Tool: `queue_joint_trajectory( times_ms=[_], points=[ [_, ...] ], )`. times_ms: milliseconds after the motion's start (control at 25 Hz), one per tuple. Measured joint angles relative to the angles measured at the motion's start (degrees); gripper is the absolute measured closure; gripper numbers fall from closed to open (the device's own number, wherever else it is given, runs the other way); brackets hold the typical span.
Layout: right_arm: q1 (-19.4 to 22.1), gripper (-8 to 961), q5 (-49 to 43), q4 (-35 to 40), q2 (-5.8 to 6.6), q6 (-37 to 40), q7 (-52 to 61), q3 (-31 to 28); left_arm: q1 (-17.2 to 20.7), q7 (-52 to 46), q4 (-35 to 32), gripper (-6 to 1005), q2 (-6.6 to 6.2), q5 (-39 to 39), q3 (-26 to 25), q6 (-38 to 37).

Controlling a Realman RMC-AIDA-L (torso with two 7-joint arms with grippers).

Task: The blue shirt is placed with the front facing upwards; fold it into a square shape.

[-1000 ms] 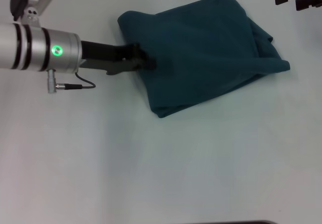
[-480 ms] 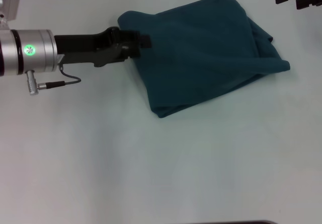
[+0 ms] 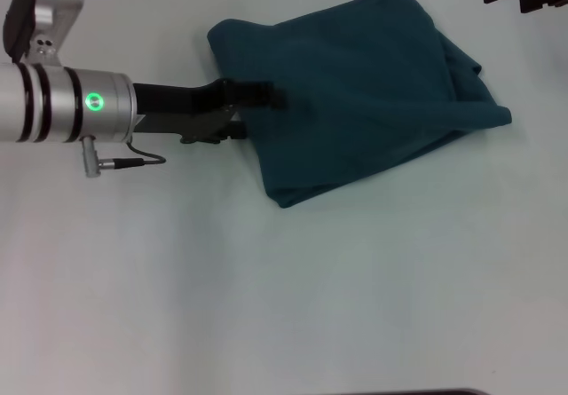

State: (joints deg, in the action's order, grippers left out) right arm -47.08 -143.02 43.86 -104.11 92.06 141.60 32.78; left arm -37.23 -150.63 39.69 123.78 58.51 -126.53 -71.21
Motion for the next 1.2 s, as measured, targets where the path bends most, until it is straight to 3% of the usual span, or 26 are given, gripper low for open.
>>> queue_joint_trajectory(
  times_ms=[200,1200],
  points=[
    [0.0,57,0.0,0.0,-0.03,0.1,0.0,0.0,-0.2,-2.1,-0.1,80,0.0,-0.8,1.5,3.3],
    [0.3,57,0.0,-0.1,-0.05,0.3,0.0,0.1,-4.7,-2.4,-6.6,120,-0.1,-0.9,4.9,9.4]
  ],
)
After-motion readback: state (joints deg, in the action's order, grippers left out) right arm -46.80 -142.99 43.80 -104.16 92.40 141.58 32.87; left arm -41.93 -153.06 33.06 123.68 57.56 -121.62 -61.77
